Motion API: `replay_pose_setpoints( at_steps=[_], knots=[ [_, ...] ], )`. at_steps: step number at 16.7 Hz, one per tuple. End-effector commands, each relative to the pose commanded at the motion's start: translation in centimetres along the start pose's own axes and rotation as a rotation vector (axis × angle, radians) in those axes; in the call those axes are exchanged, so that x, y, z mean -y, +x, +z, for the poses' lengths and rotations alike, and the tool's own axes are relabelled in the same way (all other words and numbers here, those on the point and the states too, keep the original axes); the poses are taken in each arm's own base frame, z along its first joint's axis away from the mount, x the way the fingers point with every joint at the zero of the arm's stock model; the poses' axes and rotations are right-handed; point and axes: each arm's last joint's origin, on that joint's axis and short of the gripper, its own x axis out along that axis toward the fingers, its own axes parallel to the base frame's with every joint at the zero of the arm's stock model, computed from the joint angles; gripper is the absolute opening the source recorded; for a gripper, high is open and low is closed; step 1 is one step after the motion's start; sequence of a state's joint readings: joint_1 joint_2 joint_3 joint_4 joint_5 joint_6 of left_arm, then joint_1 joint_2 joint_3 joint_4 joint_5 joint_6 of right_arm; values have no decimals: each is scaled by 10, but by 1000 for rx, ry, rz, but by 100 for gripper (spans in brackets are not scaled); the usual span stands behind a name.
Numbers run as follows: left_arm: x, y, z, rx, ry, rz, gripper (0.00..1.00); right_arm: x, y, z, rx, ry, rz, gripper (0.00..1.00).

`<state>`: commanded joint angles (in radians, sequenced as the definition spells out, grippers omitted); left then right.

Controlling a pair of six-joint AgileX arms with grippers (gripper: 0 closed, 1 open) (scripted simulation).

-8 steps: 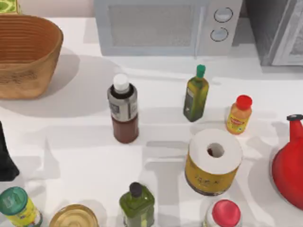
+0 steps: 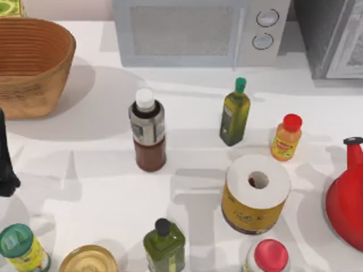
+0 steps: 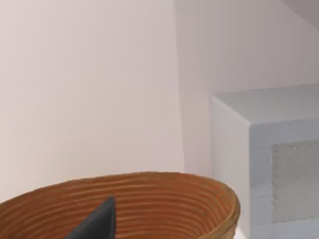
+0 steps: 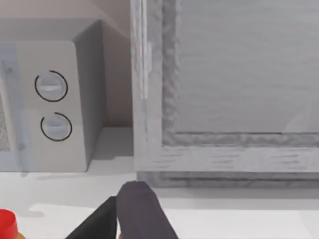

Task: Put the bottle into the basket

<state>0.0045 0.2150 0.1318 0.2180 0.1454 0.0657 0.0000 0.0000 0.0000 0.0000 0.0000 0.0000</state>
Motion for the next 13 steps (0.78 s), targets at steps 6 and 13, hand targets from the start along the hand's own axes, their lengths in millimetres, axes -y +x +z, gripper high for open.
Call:
replay_pose_setpoints(
  at_steps=[6,13],
  knots=[
    [-5,63,36,162,93,-194,100,0,0,0,0,0,0,100],
    [26,139,-51,49,25,-483,100,0,0,0,0,0,0,100]
  ],
)
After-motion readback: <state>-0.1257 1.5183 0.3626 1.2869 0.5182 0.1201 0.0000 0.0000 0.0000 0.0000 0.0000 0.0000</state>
